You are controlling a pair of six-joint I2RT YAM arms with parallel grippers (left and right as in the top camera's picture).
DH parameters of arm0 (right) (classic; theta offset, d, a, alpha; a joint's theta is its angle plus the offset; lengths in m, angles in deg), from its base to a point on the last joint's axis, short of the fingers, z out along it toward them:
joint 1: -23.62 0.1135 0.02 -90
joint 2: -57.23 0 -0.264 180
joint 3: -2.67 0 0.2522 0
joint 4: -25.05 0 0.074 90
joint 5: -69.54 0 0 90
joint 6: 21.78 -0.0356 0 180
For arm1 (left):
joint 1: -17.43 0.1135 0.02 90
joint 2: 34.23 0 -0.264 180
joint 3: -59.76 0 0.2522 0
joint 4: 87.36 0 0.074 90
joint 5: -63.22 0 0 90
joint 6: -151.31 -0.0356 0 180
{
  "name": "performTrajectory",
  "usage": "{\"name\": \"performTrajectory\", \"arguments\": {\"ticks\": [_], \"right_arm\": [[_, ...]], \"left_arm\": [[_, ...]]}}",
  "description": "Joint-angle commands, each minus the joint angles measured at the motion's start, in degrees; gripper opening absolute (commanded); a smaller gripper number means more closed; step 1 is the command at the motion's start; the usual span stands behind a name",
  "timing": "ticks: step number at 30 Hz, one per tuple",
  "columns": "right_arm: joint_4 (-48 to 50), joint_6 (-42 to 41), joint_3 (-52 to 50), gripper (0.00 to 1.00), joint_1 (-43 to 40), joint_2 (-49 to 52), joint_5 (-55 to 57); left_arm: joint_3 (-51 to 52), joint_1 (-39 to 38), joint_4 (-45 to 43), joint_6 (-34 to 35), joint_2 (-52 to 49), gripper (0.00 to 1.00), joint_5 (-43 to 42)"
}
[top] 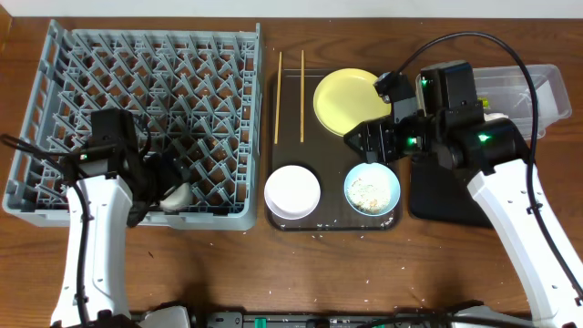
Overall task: Sort waste into correct bins and load items into the dishwasher
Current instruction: 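Place the pink bowl into the dish rack with the left gripper, then grasp the blue bowl of rice with the right gripper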
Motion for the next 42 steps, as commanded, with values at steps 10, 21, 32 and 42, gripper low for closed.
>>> {"name": "performTrajectory", "arguments": {"ticks": [10, 21, 32, 42], "right_arm": [[-6.97, -14.71, -3.41, 0.51, 11.54, 6.43, 21.53], [1.92, -25.35, -8.72, 0.26, 20.06, 27.91, 30.10], [-0.04, -26.01, -8.57, 0.01, 19.65, 24.46, 30.12], [-1.31, -13.90, -8.57, 0.01, 9.33, 4.42, 10.25]], "left_arm": [[-6.88, 0.17, 0.74, -22.21, 10.84, 0.98, -27.19], [-6.88, 0.17, 0.37, -23.50, 16.70, 0.98, -27.12], [-6.88, 0.20, 0.55, -23.52, 16.70, 0.98, -27.10], [-6.88, 0.17, 0.57, -23.52, 16.70, 0.99, -26.71]]}}
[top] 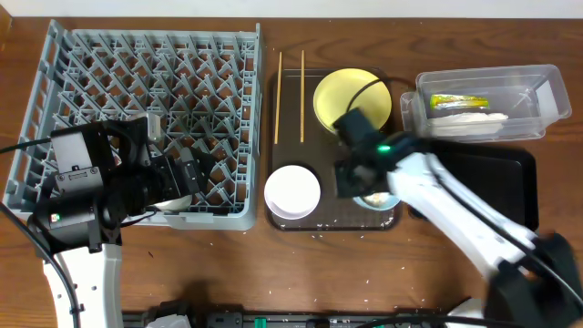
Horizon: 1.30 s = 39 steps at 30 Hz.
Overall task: Sort waste into correct bins and load items into the dishwasher
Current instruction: 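Grasp the blue bowl of rice with the right gripper, then tip the blue bowl over the black tray to dump the rice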
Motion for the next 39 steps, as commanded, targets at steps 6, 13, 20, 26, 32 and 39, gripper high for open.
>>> {"name": "performTrajectory", "arguments": {"ticks": [6, 13, 20, 26, 32, 39], "right_arm": [[-3.08, 17.40, 0.26, 0.01, -19.69, -9.81, -26.88], [3.04, 23.47, -8.66, 0.01, -42.47, -9.79, -46.34], [17.81, 23.74, -21.03, 0.01, -57.07, -9.75, -62.45], [29.55, 23.80, -27.65, 0.01, -63.10, -9.75, -74.38], [33.38, 25.46, -29.35, 0.01, -65.55, -9.73, -81.99], [33.59, 20.65, -29.40, 0.01, -66.82, -9.29, -74.12]], "left_arm": [[-1.16, 0.20, 0.13, -0.61, 0.09, 0.99, -0.57], [-1.16, 0.17, 0.13, -0.61, -0.13, 0.99, -0.57], [-1.16, 0.20, 0.13, -0.61, -0.13, 0.99, -0.57], [-1.16, 0.17, 0.13, -0.61, -0.13, 0.99, -0.57], [-1.16, 0.20, 0.13, -0.61, -0.13, 0.99, -0.57], [-1.16, 0.20, 0.13, -0.61, -0.13, 0.99, -0.57]]}}
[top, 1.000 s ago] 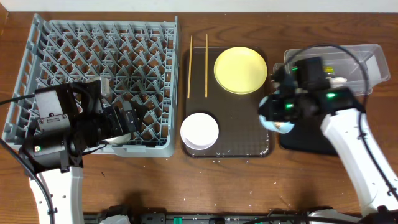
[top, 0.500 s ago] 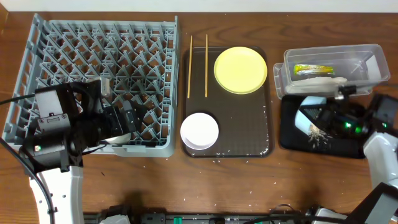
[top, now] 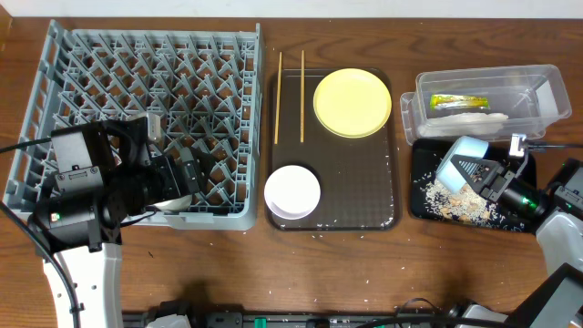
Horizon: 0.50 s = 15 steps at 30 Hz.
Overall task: Sort waste into correct bins and load items into the dishwasher
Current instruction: 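Tip the blue bowl over the black tray to dump the rice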
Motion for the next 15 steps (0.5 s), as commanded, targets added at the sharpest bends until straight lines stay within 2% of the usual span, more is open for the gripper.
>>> {"name": "performTrajectory", "arguments": {"ticks": [1, 2, 4, 5, 7, 8, 10, 11, 13, 15], "right_arm": [[0.61, 0.39, -0.42, 0.01, -1.44, 0.15, -3.43], [0.96, 1.33, -0.42, 0.01, -1.44, 0.15, -3.41], [1.03, -1.99, -0.42, 0.01, -1.53, 0.20, 1.33], [1.09, -2.47, -0.42, 0.01, -1.49, 0.24, -0.61], [1.75, 1.70, -0.42, 0.01, -1.01, 0.24, -5.84], [1.66, 1.70, -0.42, 0.01, -0.85, 0.26, -3.96], [0.72, -4.04, -0.42, 0.01, -0.81, 0.42, 4.94], [0.72, -5.09, -0.42, 0.01, -0.79, 0.42, 2.64], [2.67, 0.22, -0.42, 0.01, -0.61, 0.39, -5.29], [3.10, -4.55, -0.42, 0.01, -0.74, 0.39, 2.51]], "left_arm": [[-1.16, 0.20, 0.13, -0.59, 0.02, 0.99, -0.57], [-1.16, 0.20, 0.15, -0.59, 0.02, 0.99, -0.57], [-1.16, 0.17, 0.13, -0.59, 0.02, 0.99, -0.57], [-1.16, 0.20, 0.11, -0.59, 0.02, 0.99, -0.57], [-1.16, 0.20, 0.13, -0.59, 0.02, 0.99, -0.57], [-1.16, 0.20, 0.13, -0.59, 0.02, 0.99, -0.57], [-1.16, 0.20, 0.13, -0.59, 0.02, 0.99, -0.57], [-1.16, 0.20, 0.13, -0.59, 0.02, 0.99, -0.57], [-1.16, 0.20, 0.15, -0.59, 0.02, 0.99, -0.57], [-1.16, 0.20, 0.13, -0.59, 0.02, 0.99, -0.57]]}}
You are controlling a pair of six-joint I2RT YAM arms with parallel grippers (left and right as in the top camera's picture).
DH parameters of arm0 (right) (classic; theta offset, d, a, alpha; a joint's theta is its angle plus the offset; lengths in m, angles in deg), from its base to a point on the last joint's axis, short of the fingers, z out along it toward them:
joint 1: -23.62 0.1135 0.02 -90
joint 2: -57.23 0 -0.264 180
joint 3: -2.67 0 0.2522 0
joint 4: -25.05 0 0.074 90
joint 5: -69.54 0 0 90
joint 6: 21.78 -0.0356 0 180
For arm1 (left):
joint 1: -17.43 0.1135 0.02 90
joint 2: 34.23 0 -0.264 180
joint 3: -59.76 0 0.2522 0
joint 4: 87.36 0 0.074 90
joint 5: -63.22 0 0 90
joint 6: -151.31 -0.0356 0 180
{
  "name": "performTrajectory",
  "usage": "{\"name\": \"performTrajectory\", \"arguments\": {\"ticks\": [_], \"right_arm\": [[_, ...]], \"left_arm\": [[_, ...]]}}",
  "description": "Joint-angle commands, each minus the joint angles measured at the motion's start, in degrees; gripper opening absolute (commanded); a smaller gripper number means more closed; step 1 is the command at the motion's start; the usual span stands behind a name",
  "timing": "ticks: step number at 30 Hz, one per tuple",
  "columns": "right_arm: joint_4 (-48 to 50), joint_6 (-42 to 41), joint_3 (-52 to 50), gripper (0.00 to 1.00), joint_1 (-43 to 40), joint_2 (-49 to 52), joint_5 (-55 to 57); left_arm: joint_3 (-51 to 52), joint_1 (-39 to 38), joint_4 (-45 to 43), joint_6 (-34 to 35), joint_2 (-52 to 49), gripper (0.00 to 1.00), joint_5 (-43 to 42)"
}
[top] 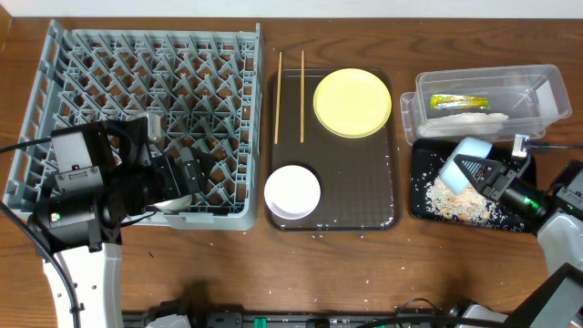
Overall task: Sort waste into correct bins and load items into the dishwasher
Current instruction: 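Tip the blue bowl over the black tray to dump the rice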
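My right gripper [474, 169] is shut on a light blue bowl [463, 159], tipped on its side over the black bin [424, 162] at the right; rice lies scattered in the bin [454, 202]. On the dark tray [351, 182] lie a yellow plate [352, 101], a white bowl [291, 189] and two chopsticks [301, 82]. The grey dishwasher rack [137, 82] stands at the left. My left gripper [187, 173] sits low at the rack's front edge by a pale item [173, 202]; whether it is open or shut does not show.
A clear plastic bin [487, 100] at the back right holds a yellow wrapper and white waste. Crumbs of rice dot the wooden table beside the tray and the black bin. Cables run from the right arm at the far right edge.
The blue bowl in my right gripper has shifted slightly and tipped a little more over the black bin. The left arm has not moved.
First my right gripper was at the blue bowl of rice on the tray, and my left arm was at the rack's front edge. Then my right arm reached over the bowl. Later the bowl was tipped over the black bin with rice spilled in it, and stays so.
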Motion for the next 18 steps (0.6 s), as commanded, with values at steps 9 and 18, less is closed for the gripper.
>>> {"name": "performTrajectory", "arguments": {"ticks": [9, 18], "right_arm": [[7.67, -6.38, -0.15, 0.01, 0.72, 0.37, -7.82], [4.70, -14.19, -0.15, 0.01, 1.07, 0.28, 1.29]], "left_arm": [[-1.16, 0.20, 0.00, -0.59, 0.02, 0.99, -0.59], [-1.16, 0.20, 0.07, -0.59, 0.02, 0.99, -0.59]]}}
